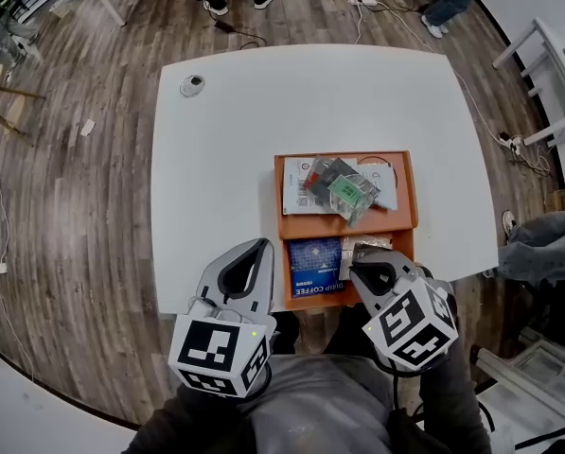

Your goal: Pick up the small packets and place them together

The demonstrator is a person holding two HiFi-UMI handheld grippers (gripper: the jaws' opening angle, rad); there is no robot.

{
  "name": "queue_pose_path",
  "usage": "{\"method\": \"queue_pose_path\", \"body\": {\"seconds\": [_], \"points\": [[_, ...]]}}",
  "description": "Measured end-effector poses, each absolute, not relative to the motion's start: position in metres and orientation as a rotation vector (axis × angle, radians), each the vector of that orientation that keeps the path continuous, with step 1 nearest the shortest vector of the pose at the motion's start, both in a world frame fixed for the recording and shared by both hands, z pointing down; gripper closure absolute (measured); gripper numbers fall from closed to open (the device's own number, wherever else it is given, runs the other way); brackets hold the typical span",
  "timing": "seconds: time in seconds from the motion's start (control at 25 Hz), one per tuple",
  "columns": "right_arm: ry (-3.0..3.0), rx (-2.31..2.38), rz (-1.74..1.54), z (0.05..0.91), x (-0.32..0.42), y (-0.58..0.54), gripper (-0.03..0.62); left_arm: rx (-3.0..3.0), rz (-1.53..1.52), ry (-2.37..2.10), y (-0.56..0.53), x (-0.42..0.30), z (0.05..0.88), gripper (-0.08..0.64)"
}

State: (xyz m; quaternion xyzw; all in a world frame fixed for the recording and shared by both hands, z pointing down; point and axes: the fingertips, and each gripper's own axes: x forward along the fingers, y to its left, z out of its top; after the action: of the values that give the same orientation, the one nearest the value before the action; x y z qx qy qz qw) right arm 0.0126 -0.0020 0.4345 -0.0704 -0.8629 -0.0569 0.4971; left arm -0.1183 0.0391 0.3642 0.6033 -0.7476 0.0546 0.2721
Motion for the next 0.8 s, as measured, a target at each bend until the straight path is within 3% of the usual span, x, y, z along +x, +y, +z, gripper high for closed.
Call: {"method": "queue_pose_path", "body": {"seconds": [0.8], "points": [[-2.288, -0.012, -0.265, 0.34, -0.021, -0.092, 0.574, 1.707, 0.126, -2.093, -0.008, -0.121, 0.317, 0.563]]}}
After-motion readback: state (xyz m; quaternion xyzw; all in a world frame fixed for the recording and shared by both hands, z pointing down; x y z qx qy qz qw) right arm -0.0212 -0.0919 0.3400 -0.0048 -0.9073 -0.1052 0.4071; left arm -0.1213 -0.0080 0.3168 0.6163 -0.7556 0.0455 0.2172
